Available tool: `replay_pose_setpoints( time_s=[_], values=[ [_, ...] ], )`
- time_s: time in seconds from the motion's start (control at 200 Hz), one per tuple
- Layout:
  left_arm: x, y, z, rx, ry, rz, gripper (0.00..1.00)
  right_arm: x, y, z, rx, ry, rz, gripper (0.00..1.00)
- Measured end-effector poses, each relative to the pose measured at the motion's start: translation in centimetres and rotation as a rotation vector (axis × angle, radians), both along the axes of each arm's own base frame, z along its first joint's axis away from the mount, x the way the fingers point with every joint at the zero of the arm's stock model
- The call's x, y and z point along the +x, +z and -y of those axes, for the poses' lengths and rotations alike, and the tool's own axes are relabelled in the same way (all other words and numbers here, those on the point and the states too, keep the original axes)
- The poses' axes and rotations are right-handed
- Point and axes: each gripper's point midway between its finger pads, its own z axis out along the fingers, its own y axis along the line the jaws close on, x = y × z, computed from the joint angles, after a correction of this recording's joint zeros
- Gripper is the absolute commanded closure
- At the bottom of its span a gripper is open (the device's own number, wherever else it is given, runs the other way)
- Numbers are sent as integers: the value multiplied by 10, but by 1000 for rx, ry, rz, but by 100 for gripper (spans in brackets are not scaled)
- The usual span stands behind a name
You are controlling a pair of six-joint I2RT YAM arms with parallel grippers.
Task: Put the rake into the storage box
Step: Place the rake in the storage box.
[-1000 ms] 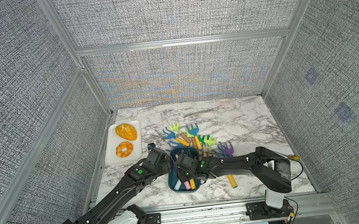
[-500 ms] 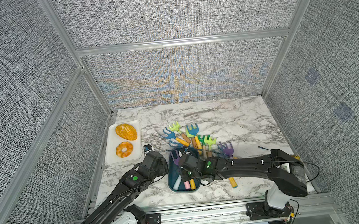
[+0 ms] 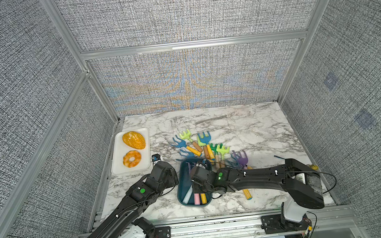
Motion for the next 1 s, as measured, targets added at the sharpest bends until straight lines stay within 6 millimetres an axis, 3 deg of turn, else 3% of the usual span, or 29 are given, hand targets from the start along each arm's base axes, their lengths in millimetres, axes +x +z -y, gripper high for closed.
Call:
replay_pose_setpoints(
  time_s=[0.19,0.55,0.666,0.781,1.001],
  values=[
    [-1,-1,0,5,-12,5,23,2,-2,-17,25,-43,-39,100],
    [-3,-7,2,-3,-25,-4,23,-4,-13,-9,-1,-106,-91,100],
    [-3,-8,2,-2,-26,-5,23,-3,-16,-12,-9,-98,-92,77],
    [-3,-8,2,-3,-26,-6,22,-2,-11,-20,3,-60,-79,39],
    [-3,3,11,-29,-64,-9,22,2,23,-21,69,-8,-3,30]
  ],
)
